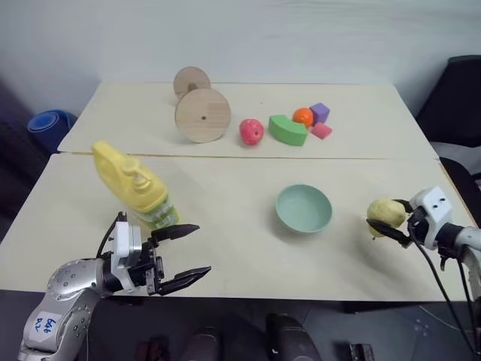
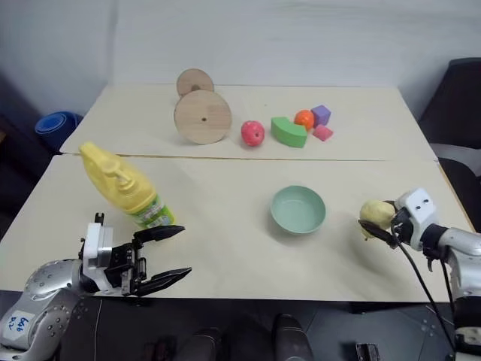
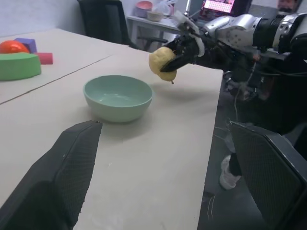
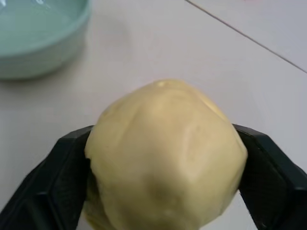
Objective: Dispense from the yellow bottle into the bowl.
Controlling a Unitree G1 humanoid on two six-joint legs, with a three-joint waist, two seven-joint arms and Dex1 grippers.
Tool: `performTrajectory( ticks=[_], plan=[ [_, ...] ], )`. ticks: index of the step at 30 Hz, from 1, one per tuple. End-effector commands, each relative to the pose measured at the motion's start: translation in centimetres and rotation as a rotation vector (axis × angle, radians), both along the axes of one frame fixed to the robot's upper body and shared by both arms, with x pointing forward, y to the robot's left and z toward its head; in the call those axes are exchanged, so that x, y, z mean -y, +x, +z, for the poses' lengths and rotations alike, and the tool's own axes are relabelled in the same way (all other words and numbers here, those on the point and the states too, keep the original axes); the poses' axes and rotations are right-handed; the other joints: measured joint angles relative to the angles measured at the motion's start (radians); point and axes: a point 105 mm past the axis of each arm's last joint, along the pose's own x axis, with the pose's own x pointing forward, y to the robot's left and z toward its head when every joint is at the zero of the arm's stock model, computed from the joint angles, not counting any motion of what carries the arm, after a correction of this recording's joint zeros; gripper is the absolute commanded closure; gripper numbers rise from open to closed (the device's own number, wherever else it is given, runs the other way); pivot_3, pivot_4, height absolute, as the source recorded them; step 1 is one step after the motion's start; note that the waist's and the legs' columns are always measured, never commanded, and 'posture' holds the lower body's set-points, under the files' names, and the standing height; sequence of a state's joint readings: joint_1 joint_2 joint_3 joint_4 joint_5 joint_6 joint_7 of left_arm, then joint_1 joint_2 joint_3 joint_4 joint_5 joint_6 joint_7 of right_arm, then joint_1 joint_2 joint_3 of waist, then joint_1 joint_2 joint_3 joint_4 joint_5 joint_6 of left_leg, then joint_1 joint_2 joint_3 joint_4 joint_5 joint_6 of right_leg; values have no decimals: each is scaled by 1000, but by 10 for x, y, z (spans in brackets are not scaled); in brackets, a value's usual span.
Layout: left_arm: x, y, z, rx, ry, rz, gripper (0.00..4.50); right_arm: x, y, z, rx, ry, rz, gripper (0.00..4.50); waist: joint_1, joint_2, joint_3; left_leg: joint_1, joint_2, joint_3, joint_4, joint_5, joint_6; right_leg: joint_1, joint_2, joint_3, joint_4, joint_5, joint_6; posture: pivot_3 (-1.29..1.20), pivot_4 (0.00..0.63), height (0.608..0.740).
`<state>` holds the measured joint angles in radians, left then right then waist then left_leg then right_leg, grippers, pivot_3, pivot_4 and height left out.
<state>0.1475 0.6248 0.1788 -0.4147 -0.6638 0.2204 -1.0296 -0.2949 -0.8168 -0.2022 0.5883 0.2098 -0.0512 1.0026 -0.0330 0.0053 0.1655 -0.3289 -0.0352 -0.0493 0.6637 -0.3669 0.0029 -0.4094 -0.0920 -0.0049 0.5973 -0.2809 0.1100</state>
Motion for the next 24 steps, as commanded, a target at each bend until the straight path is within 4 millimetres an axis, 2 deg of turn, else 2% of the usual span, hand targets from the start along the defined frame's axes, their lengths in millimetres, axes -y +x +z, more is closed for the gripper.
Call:
performTrajectory(
  ticks=[1,2,4,6,8,9,11,13,16,19,21,24],
  plan=[
    [-4,3,0,12,24,0,0,0,8,3,11,20,17,387,0,1,0,0,0,1,0,0,0,0,0,1,1,0,0,0,150,740],
    [-7,5,0,19,32,8,0,2,11,9,43,18,16,44,3,1,0,0,0,1,0,0,0,-1,0,3,1,0,0,0,150,740],
    [-11,7,0,26,36,22,0,1,11,25,103,37,39,21,6,1,1,0,0,1,0,0,0,-1,-1,6,1,0,0,0,150,740],
    [-15,7,-2,31,45,27,0,-10,5,40,151,60,114,21,9,1,1,0,0,0,0,0,0,-1,-1,8,-1,0,0,0,150,740],
    [-19,6,-7,30,60,29,0,-37,-8,58,182,91,238,21,15,1,1,-3,0,-3,0,0,0,-2,-1,7,-3,0,0,0,150,740],
    [-20,5,-8,30,64,30,0,-46,-14,63,182,107,273,21,21,2,0,-5,0,-4,0,-1,0,-2,-1,7,-3,0,0,0,150,740],
    [-23,5,-12,28,74,33,0,-82,-30,65,148,143,384,21,32,2,0,-6,0,-5,0,-1,0,-3,-2,6,-5,0,0,0,150,740],
    [-26,4,-15,24,82,31,0,-117,-47,57,75,196,473,21,34,1,0,-6,0,-6,0,-1,0,-2,-2,5,-6,0,0,0,150,740],
    [-27,2,-17,27,88,23,0,-150,-55,38,24,189,501,21,34,-2,-1,-6,0,-6,1,-1,0,-2,-2,5,-5,0,0,0,150,740],
    [-27,2,-16,35,90,18,0,-163,-49,25,16,166,458,21,34,-2,-1,-6,-1,-6,1,-1,0,-2,-3,6,-5,0,0,0,150,740],
    [-28,2,-15,47,96,12,0,-168,-40,5,-14,115,414,21,34,-2,-1,-6,-2,-6,1,-1,1,-2,-4,6,-5,0,0,0,150,740],
    [-28,4,-14,59,99,11,0,-170,-27,-14,-30,72,341,21,34,-2,-1,-6,-2,-6,1,-1,1,-2,-3,5,-5,0,0,0,150,740]
  ],
)
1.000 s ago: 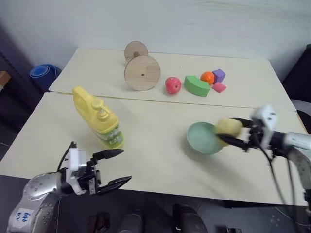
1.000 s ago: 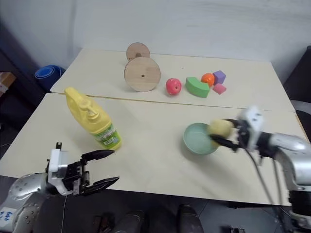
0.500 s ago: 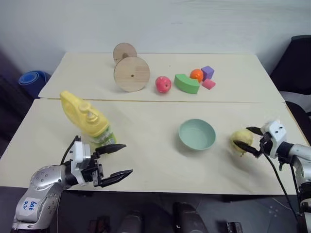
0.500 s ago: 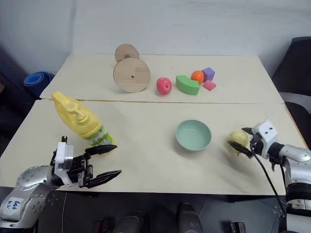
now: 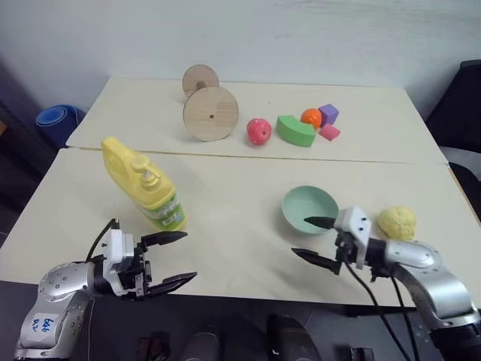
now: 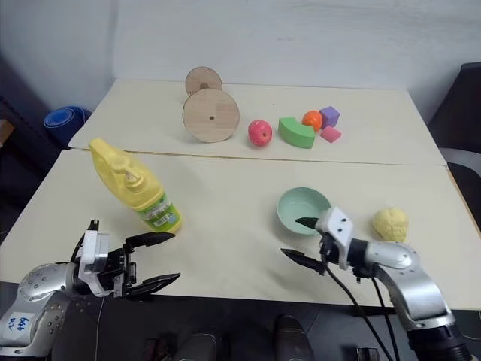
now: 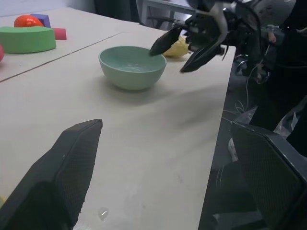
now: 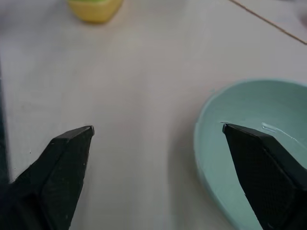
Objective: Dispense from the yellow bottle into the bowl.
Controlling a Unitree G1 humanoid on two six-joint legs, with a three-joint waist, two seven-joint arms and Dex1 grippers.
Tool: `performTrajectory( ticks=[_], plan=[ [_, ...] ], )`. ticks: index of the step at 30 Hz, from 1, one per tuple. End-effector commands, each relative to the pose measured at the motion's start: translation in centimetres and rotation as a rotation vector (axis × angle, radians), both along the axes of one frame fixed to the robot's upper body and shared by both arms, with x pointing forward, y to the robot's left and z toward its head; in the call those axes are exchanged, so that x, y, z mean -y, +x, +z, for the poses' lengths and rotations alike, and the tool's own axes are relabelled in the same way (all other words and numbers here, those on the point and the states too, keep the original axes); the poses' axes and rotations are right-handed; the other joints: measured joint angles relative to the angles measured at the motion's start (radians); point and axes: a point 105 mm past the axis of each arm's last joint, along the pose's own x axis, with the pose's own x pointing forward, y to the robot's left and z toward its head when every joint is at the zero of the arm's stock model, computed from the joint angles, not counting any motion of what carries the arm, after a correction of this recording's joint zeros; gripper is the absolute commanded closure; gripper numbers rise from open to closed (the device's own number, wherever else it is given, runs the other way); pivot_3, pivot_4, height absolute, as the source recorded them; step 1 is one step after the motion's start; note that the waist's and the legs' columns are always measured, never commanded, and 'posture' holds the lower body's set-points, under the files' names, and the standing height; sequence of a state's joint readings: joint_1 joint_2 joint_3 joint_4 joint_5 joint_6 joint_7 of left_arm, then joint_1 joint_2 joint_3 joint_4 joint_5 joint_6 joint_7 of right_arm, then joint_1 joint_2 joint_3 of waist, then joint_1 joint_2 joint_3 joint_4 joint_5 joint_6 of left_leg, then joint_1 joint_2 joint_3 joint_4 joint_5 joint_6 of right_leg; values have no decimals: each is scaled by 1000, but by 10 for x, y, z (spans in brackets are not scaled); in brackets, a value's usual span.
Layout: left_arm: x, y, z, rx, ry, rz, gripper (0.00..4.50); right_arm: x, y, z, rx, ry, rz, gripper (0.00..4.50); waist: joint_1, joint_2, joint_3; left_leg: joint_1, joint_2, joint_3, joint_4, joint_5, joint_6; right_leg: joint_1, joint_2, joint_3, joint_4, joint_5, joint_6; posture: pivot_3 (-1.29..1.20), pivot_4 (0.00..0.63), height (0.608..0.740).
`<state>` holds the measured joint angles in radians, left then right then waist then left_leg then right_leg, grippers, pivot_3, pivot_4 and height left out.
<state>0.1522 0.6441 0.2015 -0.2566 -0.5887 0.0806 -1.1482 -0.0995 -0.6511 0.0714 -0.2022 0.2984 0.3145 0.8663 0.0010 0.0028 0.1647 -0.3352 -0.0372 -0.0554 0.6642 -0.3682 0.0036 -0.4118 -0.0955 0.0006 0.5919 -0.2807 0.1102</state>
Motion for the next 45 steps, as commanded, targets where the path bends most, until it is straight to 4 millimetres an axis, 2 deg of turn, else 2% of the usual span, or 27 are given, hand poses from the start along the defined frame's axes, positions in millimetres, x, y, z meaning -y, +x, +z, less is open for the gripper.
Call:
performTrajectory(
  ticks=[1,4,7,14,18,21,24,29,30,32,36,38,40,45],
  plan=[
    [-3,2,6,43,15,6,0,-2,16,-14,37,-56,-82,21,-1,0,0,0,0,0,0,0,0,0,0,0,0,0,0,0,150,740],
    [-3,2,7,51,10,14,0,-2,32,-15,66,-72,-136,21,-2,0,0,0,0,0,0,0,0,-1,0,0,1,0,0,0,150,740],
    [-4,1,6,44,1,34,0,-6,37,-16,68,-78,-127,644,-4,0,0,0,0,0,0,0,0,-1,1,0,1,0,0,0,150,740],
    [-17,-1,20,50,-71,174,0,-18,34,-8,80,-68,-32,3109,-4,0,0,0,0,0,0,0,0,-1,1,0,1,0,0,0,150,740],
    [-22,-14,20,46,-80,234,0,-19,37,-7,79,-85,19,4487,-9,-1,0,0,0,1,0,0,0,-1,1,1,0,0,0,0,150,740],
    [-24,-21,31,0,-164,273,0,-32,35,9,122,-62,137,4487,-7,-2,1,0,1,1,0,0,0,-1,1,0,1,0,0,0,150,740],
    [-30,-27,71,-33,-334,272,609,-57,12,32,198,-89,428,4500,-6,-4,4,0,1,1,0,0,0,-1,1,0,1,0,0,0,150,740],
    [-57,-28,135,111,-450,309,2189,-91,-10,71,250,-101,730,4500,-6,-4,5,0,2,0,1,0,0,-1,1,0,2,0,0,0,150,740],
    [-61,-24,146,161,-450,328,2624,-96,-12,77,259,-107,770,4500,-5,-4,5,0,2,-1,1,0,-1,-1,1,-1,2,0,0,0,150,740],
    [-68,-14,162,246,-434,371,3157,-106,-17,86,273,-131,844,4500,0,-5,5,0,1,-2,1,0,-1,0,1,-3,1,0,-1,0,150,740],
    [-71,14,169,302,-381,410,4471,-130,-21,104,296,-156,926,4500,-4,-5,5,-1,-1,-4,1,0,-1,0,1,-8,1,-1,-1,0,150,740],
    [-67,26,165,265,-363,398,4471,-144,-21,116,323,-150,939,4500,-7,-5,5,-1,-1,-4,0,1,-1,0,1,-12,2,-1,-1,0,150,740],
    [-59,32,157,158,-355,334,4471,-154,-20,125,330,-149,941,4500,-13,-5,5,-2,-1,-4,0,1,-2,-1,1,-14,5,0,-1,0,150,740],
    [-46,58,152,202,-270,335,4471,-176,-20,140,234,-188,927,4500,-18,-6,5,-2,0,-5,1,1,-3,-2,-1,-18,7,-1,-1,0,150,740]
  ],
)
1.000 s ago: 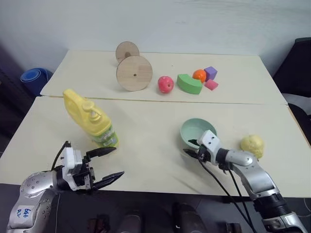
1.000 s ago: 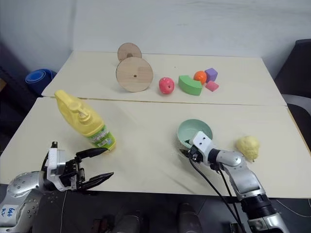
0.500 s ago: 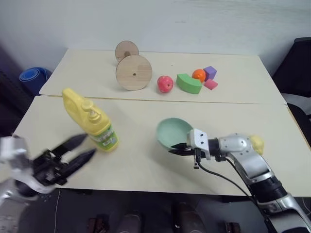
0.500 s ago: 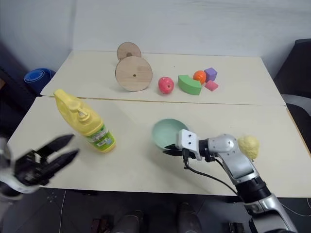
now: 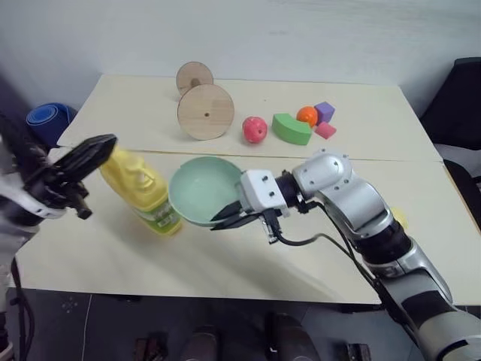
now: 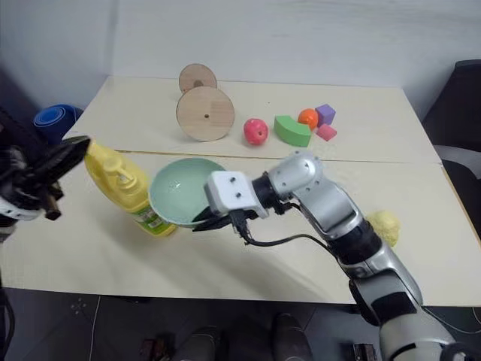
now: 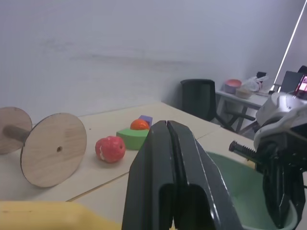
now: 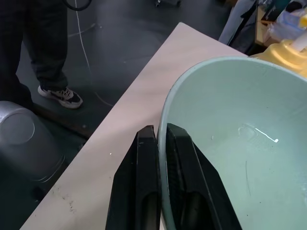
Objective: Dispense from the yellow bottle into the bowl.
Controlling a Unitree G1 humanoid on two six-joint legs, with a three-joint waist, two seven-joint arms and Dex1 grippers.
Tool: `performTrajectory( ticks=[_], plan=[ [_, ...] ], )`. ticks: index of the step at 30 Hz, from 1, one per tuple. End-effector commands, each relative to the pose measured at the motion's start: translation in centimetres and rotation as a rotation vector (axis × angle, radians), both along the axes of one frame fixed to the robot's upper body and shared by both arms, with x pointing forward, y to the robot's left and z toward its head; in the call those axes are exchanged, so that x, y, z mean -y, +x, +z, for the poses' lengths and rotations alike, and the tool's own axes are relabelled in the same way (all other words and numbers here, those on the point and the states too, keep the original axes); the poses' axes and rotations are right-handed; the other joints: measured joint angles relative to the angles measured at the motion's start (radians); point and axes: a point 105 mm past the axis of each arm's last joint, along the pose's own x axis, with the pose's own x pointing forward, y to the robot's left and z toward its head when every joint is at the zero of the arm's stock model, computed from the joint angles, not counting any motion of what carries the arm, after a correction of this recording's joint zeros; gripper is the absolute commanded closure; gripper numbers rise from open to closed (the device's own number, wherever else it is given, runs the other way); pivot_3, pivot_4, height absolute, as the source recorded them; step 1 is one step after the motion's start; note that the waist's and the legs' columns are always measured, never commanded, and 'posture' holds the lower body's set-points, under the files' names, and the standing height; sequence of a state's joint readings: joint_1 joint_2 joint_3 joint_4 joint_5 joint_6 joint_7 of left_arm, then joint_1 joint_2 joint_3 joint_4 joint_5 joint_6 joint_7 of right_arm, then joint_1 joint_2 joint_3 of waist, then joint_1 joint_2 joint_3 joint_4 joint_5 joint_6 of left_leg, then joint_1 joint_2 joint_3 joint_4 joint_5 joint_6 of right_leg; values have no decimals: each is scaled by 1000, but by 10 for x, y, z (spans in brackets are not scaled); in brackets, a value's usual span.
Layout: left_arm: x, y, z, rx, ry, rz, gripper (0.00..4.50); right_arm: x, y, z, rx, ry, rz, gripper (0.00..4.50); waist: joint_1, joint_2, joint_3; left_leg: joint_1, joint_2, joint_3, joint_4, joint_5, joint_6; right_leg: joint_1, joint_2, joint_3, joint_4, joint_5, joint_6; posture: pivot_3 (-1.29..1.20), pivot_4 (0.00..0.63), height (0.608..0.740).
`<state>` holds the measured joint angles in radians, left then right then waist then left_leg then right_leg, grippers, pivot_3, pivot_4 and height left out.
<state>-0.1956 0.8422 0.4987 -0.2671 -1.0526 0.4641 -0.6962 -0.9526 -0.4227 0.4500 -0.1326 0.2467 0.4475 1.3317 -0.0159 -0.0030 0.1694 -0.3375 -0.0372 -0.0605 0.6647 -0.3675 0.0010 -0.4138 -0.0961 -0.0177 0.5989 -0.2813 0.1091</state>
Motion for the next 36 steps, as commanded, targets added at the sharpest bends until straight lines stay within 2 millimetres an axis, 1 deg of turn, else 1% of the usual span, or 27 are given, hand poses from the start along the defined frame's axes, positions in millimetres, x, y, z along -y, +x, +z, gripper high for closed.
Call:
performTrajectory(
  ticks=[1,6,11,14,16,20,23,26,32,36],
  plan=[
    [6,8,1,23,50,2,4471,-16,-7,12,-30,-17,3,4500,-3,0,0,0,0,0,0,0,0,0,0,-1,0,0,0,0,150,740],
    [5,16,-7,-2,72,28,4471,-32,-6,18,-48,-8,-36,4500,-15,0,0,0,0,0,0,0,0,-1,-1,-1,1,0,0,0,150,740],
    [3,19,-17,-49,98,52,4471,-34,-3,18,-61,-15,-74,4500,-13,0,0,0,0,0,0,0,-1,-1,-1,0,2,0,0,0,150,740],
    [1,21,-32,-93,145,77,4471,-36,0,20,-72,1,-103,4500,-13,0,0,1,0,0,0,1,-1,0,-1,0,2,0,0,0,150,740],
    [3,23,-40,-128,137,86,4471,-39,1,21,-75,9,-111,4500,-14,0,0,1,0,0,0,1,-1,0,-1,0,3,0,0,0,150,740],
    [8,25,-58,-170,198,100,4471,-44,-2,23,-89,25,-106,4500,-14,1,-1,2,0,0,0,1,-2,0,-1,1,4,0,0,0,150,740],
    [12,26,-71,-193,226,110,4471,-47,-3,24,-97,32,-100,4500,-14,6,-4,3,0,0,0,1,-2,0,-1,2,4,0,0,0,150,740],
    [14,26,-76,-206,227,117,4471,-48,-4,25,-103,36,-97,4500,-14,12,-8,3,0,0,0,1,-2,0,-1,3,4,0,0,0,150,740],
    [15,28,-90,-244,243,141,4471,-50,-6,25,-124,44,-89,4500,-14,14,-10,3,0,0,0,1,-2,0,-1,5,6,0,-1,0,150,740],
    [15,28,-94,-256,229,152,4471,-51,-9,28,-149,55,-80,4500,-14,18,-12,4,0,0,-1,2,-2,0,-1,6,6,-1,-1,0,150,740]
  ],
)
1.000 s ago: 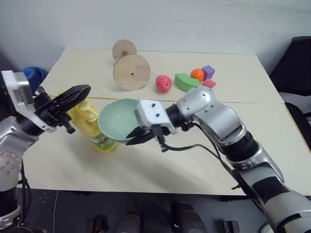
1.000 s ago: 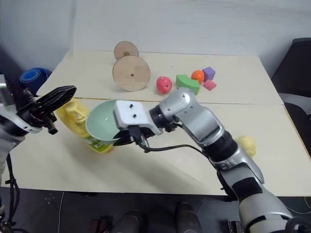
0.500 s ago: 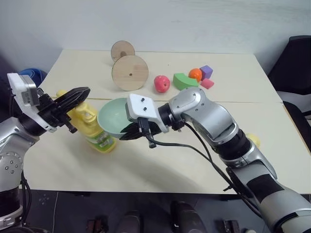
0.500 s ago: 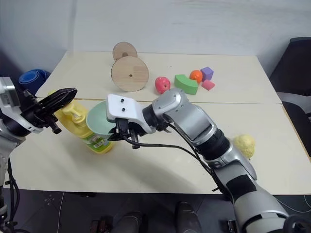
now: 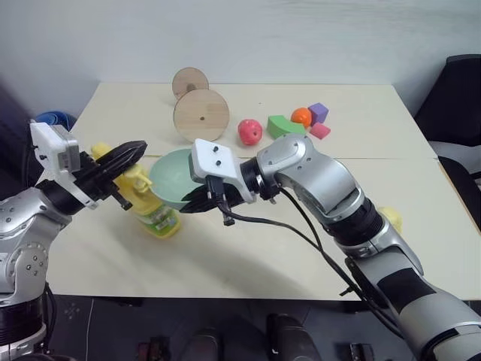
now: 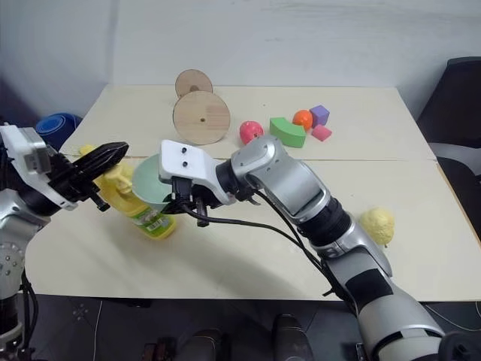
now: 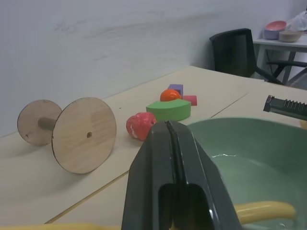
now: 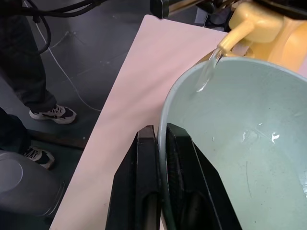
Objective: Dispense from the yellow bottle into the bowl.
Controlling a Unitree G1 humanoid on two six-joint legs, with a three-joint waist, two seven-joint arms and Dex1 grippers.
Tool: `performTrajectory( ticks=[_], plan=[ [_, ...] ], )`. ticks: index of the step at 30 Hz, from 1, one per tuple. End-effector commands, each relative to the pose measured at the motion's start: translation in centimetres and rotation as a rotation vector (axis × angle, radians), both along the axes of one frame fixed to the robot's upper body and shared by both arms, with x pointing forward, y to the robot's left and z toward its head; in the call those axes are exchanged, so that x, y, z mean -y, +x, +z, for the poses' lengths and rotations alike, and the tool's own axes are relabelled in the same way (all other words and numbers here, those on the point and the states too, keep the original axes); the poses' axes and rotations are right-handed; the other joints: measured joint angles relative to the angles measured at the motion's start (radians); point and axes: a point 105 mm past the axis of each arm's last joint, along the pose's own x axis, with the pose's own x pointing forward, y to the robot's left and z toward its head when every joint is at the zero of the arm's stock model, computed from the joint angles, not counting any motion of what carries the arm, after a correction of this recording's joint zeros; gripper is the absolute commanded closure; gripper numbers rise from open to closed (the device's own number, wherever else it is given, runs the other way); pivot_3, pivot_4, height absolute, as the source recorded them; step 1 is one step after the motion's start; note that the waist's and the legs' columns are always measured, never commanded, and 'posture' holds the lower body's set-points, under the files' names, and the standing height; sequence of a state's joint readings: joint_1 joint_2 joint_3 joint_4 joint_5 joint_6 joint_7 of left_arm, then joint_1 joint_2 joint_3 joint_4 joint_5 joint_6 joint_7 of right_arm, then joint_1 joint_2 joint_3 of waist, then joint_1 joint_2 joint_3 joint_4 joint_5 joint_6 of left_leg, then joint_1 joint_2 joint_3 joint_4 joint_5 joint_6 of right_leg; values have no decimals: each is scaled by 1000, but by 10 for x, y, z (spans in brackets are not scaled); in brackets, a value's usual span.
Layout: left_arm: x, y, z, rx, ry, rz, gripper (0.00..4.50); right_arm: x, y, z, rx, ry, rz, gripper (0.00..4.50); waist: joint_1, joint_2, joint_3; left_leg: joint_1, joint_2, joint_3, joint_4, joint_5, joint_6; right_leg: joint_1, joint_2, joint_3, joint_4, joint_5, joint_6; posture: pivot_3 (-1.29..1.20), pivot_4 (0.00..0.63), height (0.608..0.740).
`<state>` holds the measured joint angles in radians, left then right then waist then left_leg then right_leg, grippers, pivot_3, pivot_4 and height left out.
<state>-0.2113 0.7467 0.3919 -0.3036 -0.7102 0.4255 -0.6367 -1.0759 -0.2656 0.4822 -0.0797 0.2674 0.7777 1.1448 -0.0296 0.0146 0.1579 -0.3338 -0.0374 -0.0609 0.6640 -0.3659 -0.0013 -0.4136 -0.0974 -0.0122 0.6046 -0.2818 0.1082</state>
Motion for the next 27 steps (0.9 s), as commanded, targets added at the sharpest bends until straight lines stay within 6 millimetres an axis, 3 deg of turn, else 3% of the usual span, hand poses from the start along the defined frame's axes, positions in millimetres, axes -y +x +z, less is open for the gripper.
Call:
performTrajectory(
  ticks=[1,4,7,11,15,18,22,27],
  plan=[
    [4,5,-59,-236,16,9,4471,-9,-18,18,12,62,90,4500,0,1,-1,0,0,0,0,0,0,0,0,0,0,0,0,0,150,740],
    [5,5,-46,-184,-46,10,4471,-7,-19,20,2,65,100,4500,1,2,-2,0,0,0,0,0,0,0,0,0,0,0,0,0,150,740],
    [3,0,-20,-71,-109,-30,4471,1,-17,20,3,74,99,4500,0,2,-1,0,0,0,0,0,0,0,0,0,0,0,0,0,150,740],
    [-11,-23,33,153,-196,-112,4471,38,1,6,47,61,41,4500,3,-4,2,-2,0,-1,0,0,0,-1,0,-1,-2,0,0,0,150,740],
    [-13,-41,46,147,-151,-208,4471,76,23,-22,120,14,-41,4500,3,-14,8,-6,0,-4,0,0,0,-1,0,-4,-5,0,0,0,150,740],
    [-3,-60,32,17,-86,-334,4471,106,36,-56,136,-19,-96,4500,1,-14,8,-7,0,-4,-2,-1,2,-1,-1,-4,-8,0,0,0,150,740],
    [-1,-80,-22,-221,75,-400,4471,143,48,-106,159,-78,-167,4500,-2,-13,10,-5,-1,-3,-5,-3,3,0,-1,-4,-13,0,0,0,150,740],
    [-13,-92,-75,-361,151,-351,4471,166,53,-130,165,-35,-231,4500,0,-13,12,-2,0,1,-4,-2,2,1,0,-5,-15,0,0,0,150,740]
  ],
)
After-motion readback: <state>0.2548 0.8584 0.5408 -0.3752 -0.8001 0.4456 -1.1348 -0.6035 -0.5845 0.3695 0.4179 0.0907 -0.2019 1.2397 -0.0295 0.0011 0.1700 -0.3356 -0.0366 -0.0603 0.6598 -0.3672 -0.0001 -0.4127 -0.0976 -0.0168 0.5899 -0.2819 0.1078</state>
